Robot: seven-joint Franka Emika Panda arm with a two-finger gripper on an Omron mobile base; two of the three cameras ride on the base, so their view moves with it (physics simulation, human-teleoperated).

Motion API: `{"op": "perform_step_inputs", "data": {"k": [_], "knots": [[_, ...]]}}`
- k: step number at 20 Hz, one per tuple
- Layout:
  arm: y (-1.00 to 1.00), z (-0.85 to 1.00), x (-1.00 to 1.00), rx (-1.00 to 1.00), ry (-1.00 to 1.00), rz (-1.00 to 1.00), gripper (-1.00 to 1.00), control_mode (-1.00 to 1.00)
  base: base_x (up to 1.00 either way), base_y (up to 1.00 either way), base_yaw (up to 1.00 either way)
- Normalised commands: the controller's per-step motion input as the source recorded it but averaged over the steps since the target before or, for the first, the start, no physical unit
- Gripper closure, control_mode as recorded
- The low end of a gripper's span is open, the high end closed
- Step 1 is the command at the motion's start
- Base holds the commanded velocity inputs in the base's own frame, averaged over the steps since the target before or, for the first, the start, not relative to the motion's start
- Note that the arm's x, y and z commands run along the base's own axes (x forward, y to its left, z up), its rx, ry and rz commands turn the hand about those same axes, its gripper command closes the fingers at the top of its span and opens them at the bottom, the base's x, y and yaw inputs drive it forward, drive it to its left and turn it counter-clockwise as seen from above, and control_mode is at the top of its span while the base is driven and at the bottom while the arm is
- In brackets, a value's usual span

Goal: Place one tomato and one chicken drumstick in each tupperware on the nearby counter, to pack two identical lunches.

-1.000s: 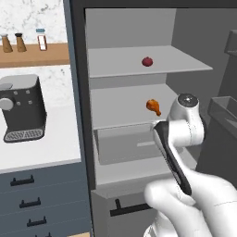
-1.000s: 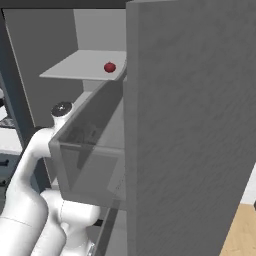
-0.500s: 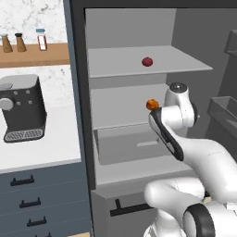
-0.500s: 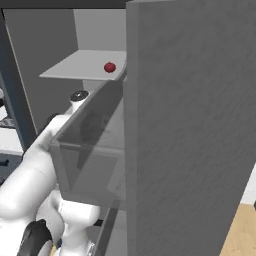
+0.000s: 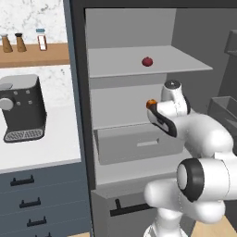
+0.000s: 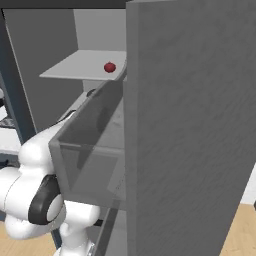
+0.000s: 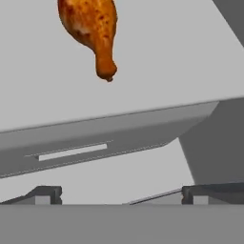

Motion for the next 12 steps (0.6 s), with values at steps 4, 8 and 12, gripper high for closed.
{"op": "perform_step_inputs", "data": {"k": [4, 8, 12], "knots": [[-0.12, -0.05, 0.69, 0.0, 0.0, 0.0, -1.0, -1.0, 0.0, 0.0, 0.0], [-0.1, -0.22, 0.58, 0.0, 0.0, 0.0, -1.0, -1.0, 0.0, 0.0, 0.0], [-0.04, -0.43, 0.52, 0.0, 0.0, 0.0, -1.0, -1.0, 0.0, 0.0, 0.0]]}}
